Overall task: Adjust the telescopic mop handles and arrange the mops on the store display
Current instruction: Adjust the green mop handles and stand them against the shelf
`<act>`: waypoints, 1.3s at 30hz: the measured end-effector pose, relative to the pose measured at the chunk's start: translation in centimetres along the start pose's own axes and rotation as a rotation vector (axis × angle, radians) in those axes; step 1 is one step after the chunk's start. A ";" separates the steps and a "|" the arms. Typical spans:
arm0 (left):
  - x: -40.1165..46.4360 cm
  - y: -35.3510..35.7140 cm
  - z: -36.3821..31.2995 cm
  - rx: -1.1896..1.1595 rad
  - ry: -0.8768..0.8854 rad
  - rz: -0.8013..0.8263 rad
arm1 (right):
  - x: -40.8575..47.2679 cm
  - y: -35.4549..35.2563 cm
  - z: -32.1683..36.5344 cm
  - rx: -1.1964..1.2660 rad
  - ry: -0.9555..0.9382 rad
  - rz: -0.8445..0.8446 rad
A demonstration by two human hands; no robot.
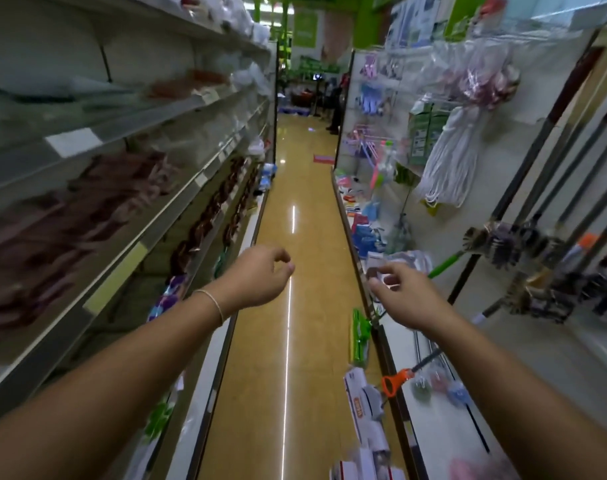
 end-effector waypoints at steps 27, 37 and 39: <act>50.1 7.6 5.6 0.177 0.001 0.168 | 48.0 -1.7 -5.8 -0.093 0.072 -0.083; 67.7 10.7 3.9 0.144 0.236 0.294 | 61.9 -4.8 -5.3 -0.100 0.220 -0.263; 71.6 11.0 2.9 0.139 0.288 0.310 | 63.6 -6.0 -6.2 -0.084 0.269 -0.319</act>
Point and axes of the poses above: each hand's wrist, its own x-axis towards the middle knuckle, its own y-axis out of the palm, z = x × y, the point moved 7 cm from there along x, towards the middle knuckle, and after that the axes turned 4 degrees about -x, right-handed, at the moved point
